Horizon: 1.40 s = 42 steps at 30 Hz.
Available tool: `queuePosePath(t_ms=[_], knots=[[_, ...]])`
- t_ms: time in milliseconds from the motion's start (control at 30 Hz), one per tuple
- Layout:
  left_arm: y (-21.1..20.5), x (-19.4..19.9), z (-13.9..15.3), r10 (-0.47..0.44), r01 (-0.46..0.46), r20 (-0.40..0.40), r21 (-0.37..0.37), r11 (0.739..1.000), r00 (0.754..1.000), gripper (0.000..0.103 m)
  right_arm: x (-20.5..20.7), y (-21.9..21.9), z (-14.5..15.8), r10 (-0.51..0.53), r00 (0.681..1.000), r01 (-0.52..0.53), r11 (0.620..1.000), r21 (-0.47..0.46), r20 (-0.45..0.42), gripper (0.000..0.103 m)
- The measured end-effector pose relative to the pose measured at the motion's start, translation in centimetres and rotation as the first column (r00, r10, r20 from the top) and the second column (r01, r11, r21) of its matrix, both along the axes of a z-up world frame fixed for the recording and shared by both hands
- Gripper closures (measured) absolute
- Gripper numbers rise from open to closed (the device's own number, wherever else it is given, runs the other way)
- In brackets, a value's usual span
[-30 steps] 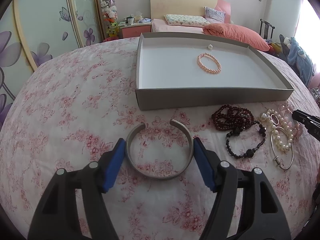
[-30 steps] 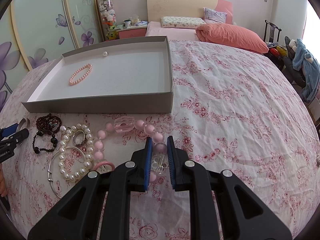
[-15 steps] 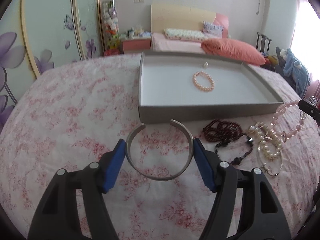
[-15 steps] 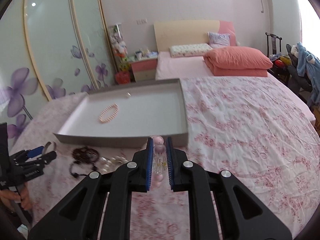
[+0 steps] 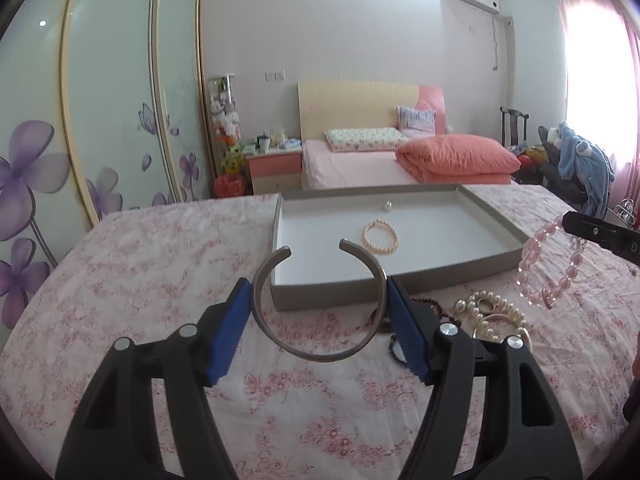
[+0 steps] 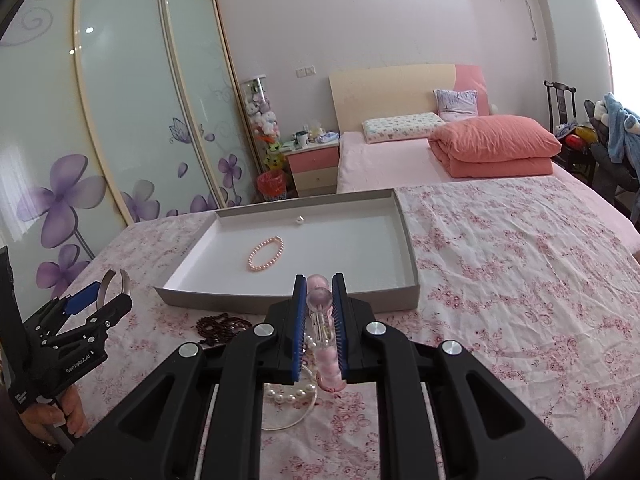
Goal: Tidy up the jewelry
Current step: 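Carry the pink bead bracelet and silver cuff into the tray and release both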
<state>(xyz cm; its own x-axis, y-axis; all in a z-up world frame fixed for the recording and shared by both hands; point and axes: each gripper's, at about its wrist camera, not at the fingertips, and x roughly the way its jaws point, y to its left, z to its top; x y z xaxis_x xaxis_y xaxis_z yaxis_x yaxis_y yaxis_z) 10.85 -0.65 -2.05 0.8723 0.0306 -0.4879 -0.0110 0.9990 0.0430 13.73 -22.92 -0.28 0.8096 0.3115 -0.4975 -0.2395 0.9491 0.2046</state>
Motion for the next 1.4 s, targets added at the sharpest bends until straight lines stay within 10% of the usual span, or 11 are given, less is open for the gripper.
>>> queuePosePath(t_ms=[800,1400], knots=[[-1.4,-2.2,5.0,-0.004,0.003,0.212,0.003,1.0,0.977,0.037,-6.2,4.3,5.9,-0.032,0.915,0.062,0.996,-0.062,0.401,0.089],[-1.9,8.7,4.5,0.007,-0.004,0.142,-0.019,1.0,0.99,0.037,4.2,3.7,5.5,-0.098,0.951,0.095,0.995,0.023,0.293,0.089]])
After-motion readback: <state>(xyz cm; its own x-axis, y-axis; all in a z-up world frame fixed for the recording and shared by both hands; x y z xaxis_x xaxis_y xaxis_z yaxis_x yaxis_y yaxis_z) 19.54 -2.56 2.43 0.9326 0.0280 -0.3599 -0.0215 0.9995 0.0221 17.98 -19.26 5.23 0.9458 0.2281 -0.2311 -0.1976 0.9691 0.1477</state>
